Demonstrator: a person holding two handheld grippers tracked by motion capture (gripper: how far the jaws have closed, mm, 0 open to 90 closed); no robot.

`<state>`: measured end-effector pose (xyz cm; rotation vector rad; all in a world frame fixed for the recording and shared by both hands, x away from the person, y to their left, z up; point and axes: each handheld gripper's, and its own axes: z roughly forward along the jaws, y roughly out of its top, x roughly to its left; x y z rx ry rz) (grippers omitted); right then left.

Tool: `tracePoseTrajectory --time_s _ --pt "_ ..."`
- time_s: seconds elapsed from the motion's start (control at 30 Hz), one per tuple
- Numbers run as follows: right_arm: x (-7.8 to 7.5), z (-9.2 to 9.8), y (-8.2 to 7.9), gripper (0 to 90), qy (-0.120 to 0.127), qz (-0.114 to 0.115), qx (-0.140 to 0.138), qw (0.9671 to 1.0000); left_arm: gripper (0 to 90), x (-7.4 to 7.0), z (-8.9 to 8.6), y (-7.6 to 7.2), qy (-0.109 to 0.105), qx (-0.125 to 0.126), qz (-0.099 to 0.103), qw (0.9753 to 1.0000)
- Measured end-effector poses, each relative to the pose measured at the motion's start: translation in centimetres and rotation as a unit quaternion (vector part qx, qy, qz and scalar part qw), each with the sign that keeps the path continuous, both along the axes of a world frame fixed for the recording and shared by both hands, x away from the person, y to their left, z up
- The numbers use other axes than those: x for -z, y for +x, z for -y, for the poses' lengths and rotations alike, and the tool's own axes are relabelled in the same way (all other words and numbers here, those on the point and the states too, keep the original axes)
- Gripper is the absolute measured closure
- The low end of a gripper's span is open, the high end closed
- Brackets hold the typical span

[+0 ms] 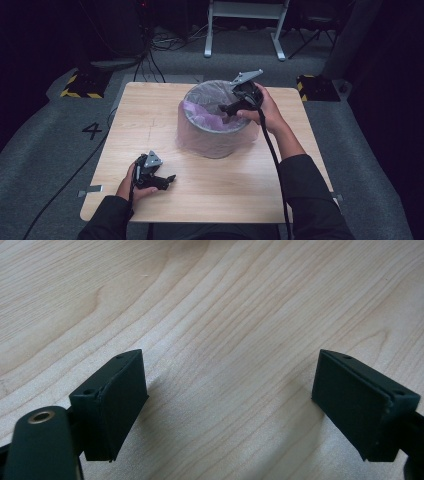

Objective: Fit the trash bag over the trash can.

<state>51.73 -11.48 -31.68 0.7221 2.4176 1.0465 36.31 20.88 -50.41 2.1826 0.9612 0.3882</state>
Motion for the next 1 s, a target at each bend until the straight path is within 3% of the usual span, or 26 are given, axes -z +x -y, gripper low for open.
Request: tracePoseTrajectory --time_s 0.23,0.37,0.57,1.0 --pt "-0.4 0.6 -0.6 21.1 0.056 0.021 0.008 0.9982 14.2 0.0 0.0 0.0 0.000 0.000 0.000 1.0000" --pt "-0.4 0.7 -1.0 20.0 0.054 0.028 0.010 0.9981 14.2 0.0 0.0 0.0 0.000 0.000 0.000 1.0000" --pt "-0.4 0.9 -1.5 19.5 0.072 0.029 0.002 0.9970 14.2 0.0 0.0 0.0 0.000 0.000 0.000 1.0000" --pt "-1.1 1.4 -3.4 20.1 0.078 0.055 -0.001 0.9955 14.2 0.0 0.0 0.0 0.000 0.000 0.000 1.0000"
